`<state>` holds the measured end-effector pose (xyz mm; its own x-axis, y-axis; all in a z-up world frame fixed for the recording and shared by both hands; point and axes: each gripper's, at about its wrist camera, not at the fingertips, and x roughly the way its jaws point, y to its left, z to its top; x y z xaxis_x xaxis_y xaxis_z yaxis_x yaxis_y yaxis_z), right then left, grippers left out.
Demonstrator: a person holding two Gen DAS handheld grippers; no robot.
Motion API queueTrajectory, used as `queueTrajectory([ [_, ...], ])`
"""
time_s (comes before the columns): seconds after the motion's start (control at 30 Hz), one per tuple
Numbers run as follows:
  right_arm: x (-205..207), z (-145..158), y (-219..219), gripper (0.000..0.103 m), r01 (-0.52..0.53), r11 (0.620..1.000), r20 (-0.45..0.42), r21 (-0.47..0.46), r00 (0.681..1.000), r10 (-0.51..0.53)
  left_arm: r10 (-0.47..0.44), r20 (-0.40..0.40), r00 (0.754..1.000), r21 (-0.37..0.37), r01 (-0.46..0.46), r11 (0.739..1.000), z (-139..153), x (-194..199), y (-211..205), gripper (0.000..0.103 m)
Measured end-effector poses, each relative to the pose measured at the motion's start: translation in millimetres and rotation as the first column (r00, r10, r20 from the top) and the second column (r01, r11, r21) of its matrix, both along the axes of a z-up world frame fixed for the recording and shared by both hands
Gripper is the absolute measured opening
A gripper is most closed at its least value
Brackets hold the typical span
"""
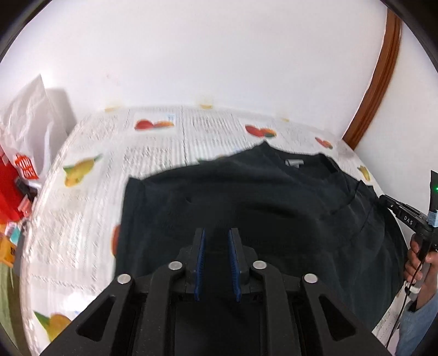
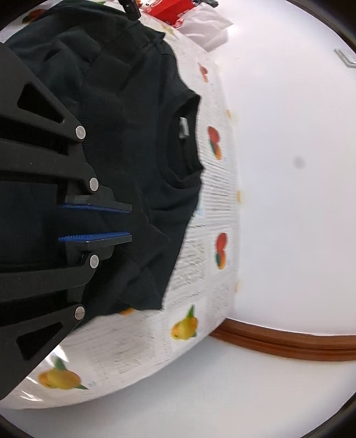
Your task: Fold small clothes
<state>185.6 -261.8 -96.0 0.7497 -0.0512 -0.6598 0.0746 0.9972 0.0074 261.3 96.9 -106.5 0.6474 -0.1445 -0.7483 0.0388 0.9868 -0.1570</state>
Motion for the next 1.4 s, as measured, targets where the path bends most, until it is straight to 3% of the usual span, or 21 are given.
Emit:
queueTrajectory([
  [0.03, -0.6, 1.9, -4.5, 0.027, 0.0, 1.0, 0.014, -0.004, 1.0, 0.0, 0.004, 0.02, 1.0, 0.018, -0.005, 1.0, 3.0, -1.1, 4.6, 0.04],
  [0.07, -0.5, 3.3, -9.8, 0.045, 0.003, 1.0, 0.021, -0.016, 1.0, -0.003, 0.006, 0.034, 0.999, 0.034, -0.007, 0.999, 4.1, -1.7, 8.6, 0.053],
  [0.1, 0.4, 3.8, -14.0, 0.055, 0.008, 1.0, 0.025, -0.025, 1.0, -0.007, 0.004, 0.048, 0.999, 0.053, -0.006, 0.999, 4.5, -1.6, 12.1, 0.054],
  [0.2, 8.4, -0.8, -28.9, 0.055, 0.029, 0.999, 0.007, -0.041, 1.0, -0.029, 0.01, 0.034, 0.999, 0.084, -0.013, 0.996, -0.6, 6.8, 24.6, 0.053],
  [0.3, 25.2, -11.2, -39.6, 0.055, 0.018, 1.0, -0.053, -0.009, 0.998, -0.019, -0.03, -0.028, 0.999, 0.047, 0.031, 0.998, -15.0, 20.2, 31.5, 0.052],
  [0.37, 37.7, -20.2, -43.6, 0.055, 0.0, 1.0, -0.093, 0.022, 0.996, 0.002, -0.04, -0.046, 0.998, 0.063, 0.043, 0.997, -23.4, 27.6, 31.1, 0.046],
  [0.43, 45.8, -28.0, -44.2, 0.053, -0.011, 0.999, -0.118, 0.034, 0.993, 0.015, -0.04, -0.063, 0.997, 0.076, 0.045, 0.996, -30.6, 33.4, 30.6, 0.038],
  [0.5, 49.2, -33.3, -43.1, 0.043, -0.026, 0.999, -0.128, 0.044, 0.991, 0.032, -0.059, -0.096, 0.994, 0.055, 0.065, 0.996, -39.4, 39.5, 30.3, 0.034],
  [0.57, 50.2, -36.6, -41.4, 0.04, -0.039, 0.998, -0.132, 0.048, 0.99, 0.045, -0.053, -0.106, 0.993, 0.075, 0.061, 0.995, -43.2, 39.0, 29.3, 0.016],
  [0.6, 49.9, -36.4, -40.8, 0.038, -0.041, 0.998, -0.128, 0.045, 0.991, 0.046, -0.056, -0.097, 0.994, 0.077, 0.064, 0.995, -41.9, 36.8, 29.3, 0.013],
  [0.8, 42.1, -29.1, -42.1, 0.015, -0.077, 0.995, -0.093, 0.064, 0.992, 0.083, -0.01, 0.096, 0.995, -0.005, 0.011, 1.0, 0.4, 8.5, 34.9, 0.01],
  [0.9, 31.6, -14.6, -45.6, 0.011, -0.105, 0.991, -0.015, 0.086, 0.994, 0.106, 0.015, 0.164, 0.986, 0.01, -0.017, 1.0, 17.8, 9.6, 30.5, 0.01],
  [1.03, 3.3, 14.1, -79.1, 0.011, -0.057, 0.973, 0.208, 0.223, 0.978, 0.01, 0.03, 0.177, 0.984, 0.06, -0.041, 0.997, 14.1, 27.0, 20.8, 0.01],
  [1.1, 12.2, 7.7, -86.6, 0.011, -0.028, 0.97, 0.169, 0.241, 0.986, -0.014, 0.034, 0.14, 0.99, 0.08, -0.046, 0.996, -0.1, 43.4, 18.4, 0.01],
  [1.27, 49.9, -36.7, -83.5, 0.011, 0.078, 0.982, -0.058, 0.171, 0.996, -0.07, 0.053, 0.04, 0.998, 0.089, -0.056, 0.994, -33.4, 67.0, 21.3, 0.01],
  [1.4, 48.0, -38.9, -86.0, 0.013, 0.074, 0.983, -0.052, 0.167, 0.996, -0.067, 0.068, -0.007, 0.998, 0.06, -0.068, 0.996, -43.4, 71.5, 28.3, 0.011],
])
